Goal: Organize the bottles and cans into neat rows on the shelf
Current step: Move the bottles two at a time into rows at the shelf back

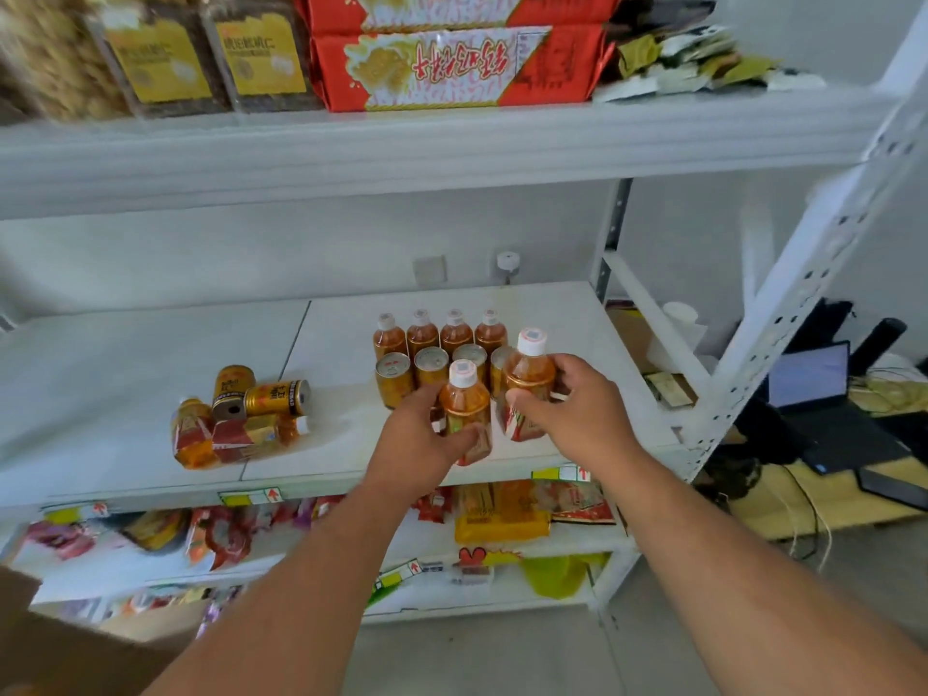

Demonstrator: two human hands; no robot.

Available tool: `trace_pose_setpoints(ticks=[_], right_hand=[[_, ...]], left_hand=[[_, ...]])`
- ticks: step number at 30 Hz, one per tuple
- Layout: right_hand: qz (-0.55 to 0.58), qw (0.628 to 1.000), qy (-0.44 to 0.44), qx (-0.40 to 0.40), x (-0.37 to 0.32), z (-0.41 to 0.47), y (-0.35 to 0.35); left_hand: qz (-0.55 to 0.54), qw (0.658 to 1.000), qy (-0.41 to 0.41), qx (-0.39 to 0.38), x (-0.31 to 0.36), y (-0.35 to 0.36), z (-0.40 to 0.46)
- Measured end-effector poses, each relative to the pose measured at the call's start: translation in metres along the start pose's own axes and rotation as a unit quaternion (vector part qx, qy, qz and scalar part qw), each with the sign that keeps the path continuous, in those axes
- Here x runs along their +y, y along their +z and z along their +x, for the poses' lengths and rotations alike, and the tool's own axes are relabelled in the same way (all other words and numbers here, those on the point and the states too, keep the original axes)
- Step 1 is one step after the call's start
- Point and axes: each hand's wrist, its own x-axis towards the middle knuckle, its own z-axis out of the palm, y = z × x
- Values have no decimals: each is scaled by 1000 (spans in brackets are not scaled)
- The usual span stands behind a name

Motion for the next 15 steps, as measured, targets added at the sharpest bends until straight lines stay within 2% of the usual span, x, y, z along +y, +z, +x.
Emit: trace_pose_setpoints(ticks=[6,15], right_hand=[[7,1000,-15,-13,10,-31,-36],[11,1000,-21,-7,8,-82,-63]], left_hand=[[9,999,-21,29,31,20,-35],[17,1000,-10,22,56,25,-80]])
